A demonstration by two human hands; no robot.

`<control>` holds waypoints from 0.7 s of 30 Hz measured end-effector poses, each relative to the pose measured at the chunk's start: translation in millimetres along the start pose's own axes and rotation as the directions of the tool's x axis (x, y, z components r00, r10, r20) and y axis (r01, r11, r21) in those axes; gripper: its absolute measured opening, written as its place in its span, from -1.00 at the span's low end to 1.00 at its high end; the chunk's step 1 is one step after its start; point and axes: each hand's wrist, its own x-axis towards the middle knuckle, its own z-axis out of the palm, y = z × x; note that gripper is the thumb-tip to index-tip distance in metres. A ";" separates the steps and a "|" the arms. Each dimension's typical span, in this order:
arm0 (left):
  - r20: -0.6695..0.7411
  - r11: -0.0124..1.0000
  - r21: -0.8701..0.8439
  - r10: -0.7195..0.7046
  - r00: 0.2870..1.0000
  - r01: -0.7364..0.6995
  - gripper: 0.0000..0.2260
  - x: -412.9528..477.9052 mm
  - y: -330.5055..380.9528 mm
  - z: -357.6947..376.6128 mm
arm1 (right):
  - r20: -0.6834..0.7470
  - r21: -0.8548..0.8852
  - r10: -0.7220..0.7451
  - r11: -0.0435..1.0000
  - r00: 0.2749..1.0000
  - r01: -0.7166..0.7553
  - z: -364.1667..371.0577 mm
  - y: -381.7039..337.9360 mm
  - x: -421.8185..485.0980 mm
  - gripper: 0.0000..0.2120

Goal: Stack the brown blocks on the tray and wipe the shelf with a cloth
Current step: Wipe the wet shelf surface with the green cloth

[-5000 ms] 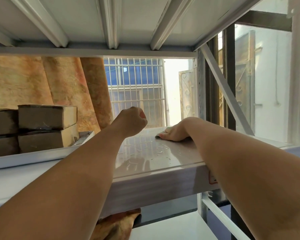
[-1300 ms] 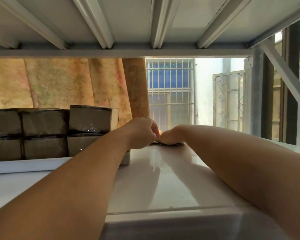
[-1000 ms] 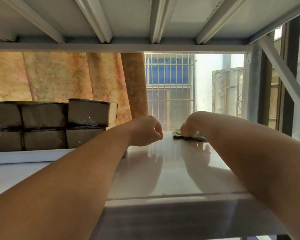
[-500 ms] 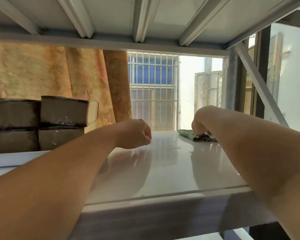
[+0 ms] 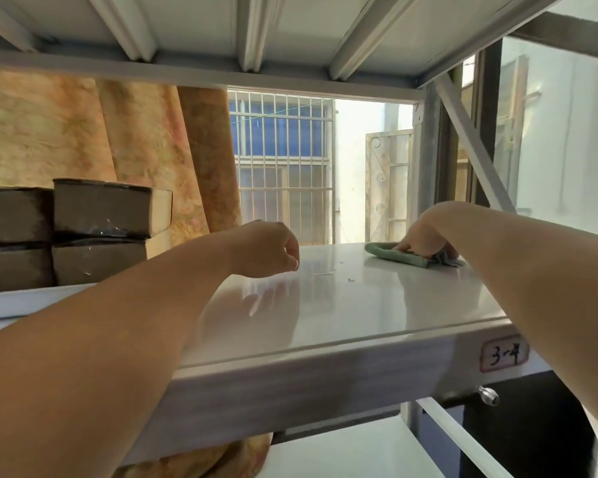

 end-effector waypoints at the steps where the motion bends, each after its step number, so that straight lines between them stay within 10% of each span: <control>1: -0.008 1.000 -0.004 0.015 1.000 -0.015 -0.82 0.4 2.9 0.2 | -0.004 -0.027 -0.038 0.999 0.999 0.038 2.5 -4.6 -8.3 -0.60; 10: -0.193 0.996 0.079 0.052 0.980 -0.038 -0.79 -7.5 9.5 -4.9 | -0.024 -0.378 -0.394 0.854 0.919 0.356 9.8 -67.6 -57.4 -0.39; 16: -0.570 0.998 0.007 0.049 0.820 -0.055 -0.80 -17.5 4.1 -16.6 | -0.045 -0.252 -0.628 0.759 0.777 0.600 18.7 -121.4 -96.3 -0.27; 21: -0.531 0.999 -0.011 0.020 0.847 -0.030 -0.81 -20.3 -6.7 -25.1 | -0.071 -0.212 -0.742 0.664 0.667 0.717 26.2 -130.4 -127.6 -0.34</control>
